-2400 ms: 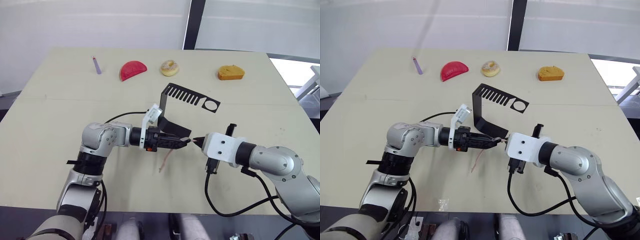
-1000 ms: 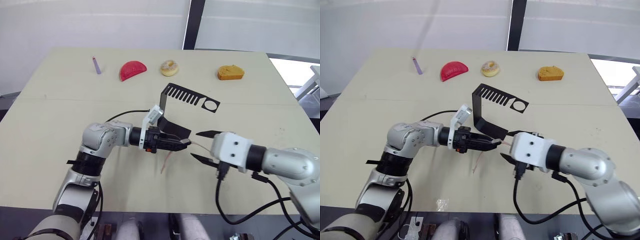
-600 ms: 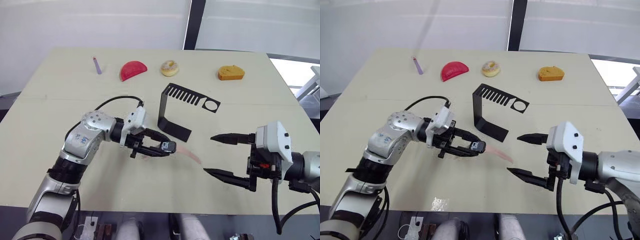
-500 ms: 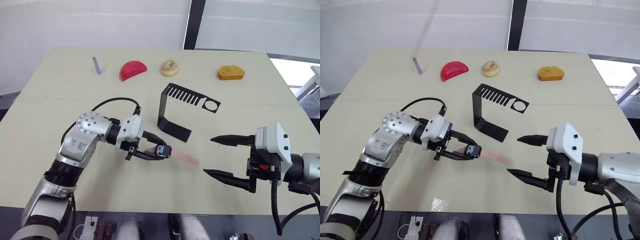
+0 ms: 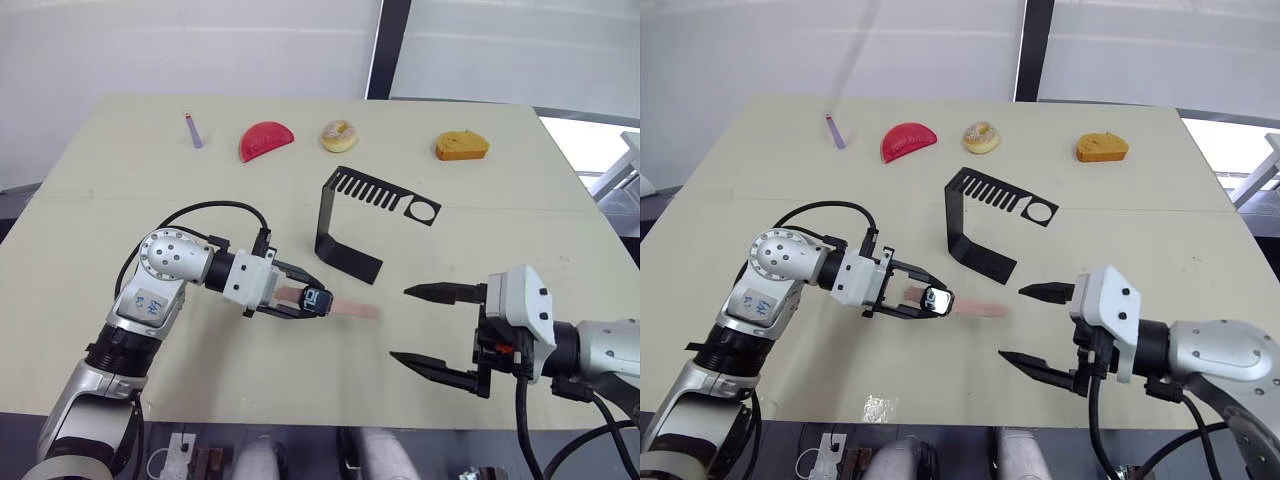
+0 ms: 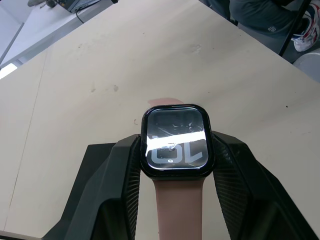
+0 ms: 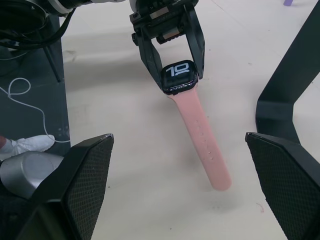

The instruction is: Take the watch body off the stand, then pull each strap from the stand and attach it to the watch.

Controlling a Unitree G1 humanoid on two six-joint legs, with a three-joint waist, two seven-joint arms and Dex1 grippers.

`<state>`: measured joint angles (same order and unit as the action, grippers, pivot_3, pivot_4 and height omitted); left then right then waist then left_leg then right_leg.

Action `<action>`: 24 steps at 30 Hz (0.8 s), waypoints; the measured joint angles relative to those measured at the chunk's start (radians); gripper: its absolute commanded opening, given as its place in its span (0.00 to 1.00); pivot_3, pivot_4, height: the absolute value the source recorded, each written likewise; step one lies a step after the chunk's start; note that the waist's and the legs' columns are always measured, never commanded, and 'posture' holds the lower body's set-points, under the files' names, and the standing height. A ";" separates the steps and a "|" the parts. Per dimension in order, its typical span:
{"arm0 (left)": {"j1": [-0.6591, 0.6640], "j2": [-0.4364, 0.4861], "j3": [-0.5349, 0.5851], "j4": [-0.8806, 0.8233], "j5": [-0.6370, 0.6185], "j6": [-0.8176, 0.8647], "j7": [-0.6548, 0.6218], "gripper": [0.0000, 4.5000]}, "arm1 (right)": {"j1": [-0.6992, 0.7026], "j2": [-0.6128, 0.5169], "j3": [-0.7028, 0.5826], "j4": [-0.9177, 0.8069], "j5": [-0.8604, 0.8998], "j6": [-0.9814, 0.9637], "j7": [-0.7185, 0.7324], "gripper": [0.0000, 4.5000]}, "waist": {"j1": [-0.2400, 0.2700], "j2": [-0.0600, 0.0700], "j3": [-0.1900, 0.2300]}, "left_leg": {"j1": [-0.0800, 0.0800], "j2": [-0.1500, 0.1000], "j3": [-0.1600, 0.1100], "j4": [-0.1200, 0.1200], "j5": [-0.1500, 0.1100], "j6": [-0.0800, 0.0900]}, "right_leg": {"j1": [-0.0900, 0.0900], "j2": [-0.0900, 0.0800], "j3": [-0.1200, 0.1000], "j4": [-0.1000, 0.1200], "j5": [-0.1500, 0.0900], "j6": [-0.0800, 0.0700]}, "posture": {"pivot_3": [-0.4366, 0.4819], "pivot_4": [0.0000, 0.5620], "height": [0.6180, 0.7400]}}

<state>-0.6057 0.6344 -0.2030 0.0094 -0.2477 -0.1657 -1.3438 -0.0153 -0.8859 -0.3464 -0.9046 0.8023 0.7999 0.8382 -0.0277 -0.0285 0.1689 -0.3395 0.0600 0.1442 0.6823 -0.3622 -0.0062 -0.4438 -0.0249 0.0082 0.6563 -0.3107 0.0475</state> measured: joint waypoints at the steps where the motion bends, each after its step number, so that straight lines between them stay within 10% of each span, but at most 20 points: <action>1: 0.001 0.000 0.000 0.000 0.000 0.005 0.002 0.35 | 0.000 -0.009 0.005 0.002 -0.010 -0.008 -0.001 0.99 | 0.000 0.000 0.000 | 0.000 0.000 0.000 0.000 0.000 0.000 | 0.000 0.000 0.000 0.000 0.000 0.000 | 0.48 0.27 0.98; 14: -0.114 -0.048 -0.005 -0.076 -0.294 1.096 0.191 0.35 | -0.094 -0.047 0.172 -0.031 -0.205 -0.041 -0.158 0.99 | 0.000 0.000 0.000 | 0.000 0.000 0.000 0.000 0.000 0.000 | 0.000 0.000 0.000 0.001 0.000 0.000 | 0.48 0.27 0.98; 24: -0.229 -0.182 0.048 0.037 -0.423 1.488 0.329 0.35 | -0.179 -0.044 0.336 -0.039 -0.296 0.088 -0.300 0.99 | -0.001 0.000 0.000 | 0.000 0.000 0.000 0.001 0.000 -0.001 | -0.001 0.000 0.000 0.001 0.000 0.000 | 0.48 0.27 0.98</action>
<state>-0.8344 0.4529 -0.1554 0.0467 -0.6704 1.3225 -1.0152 -0.1945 -0.9299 -0.0103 -0.9433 0.5063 0.8879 0.5377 -0.0288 -0.0286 0.1689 -0.3397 0.0599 0.1439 0.6832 -0.3618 -0.0070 -0.4446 -0.0250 0.0083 0.6577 -0.3110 0.0472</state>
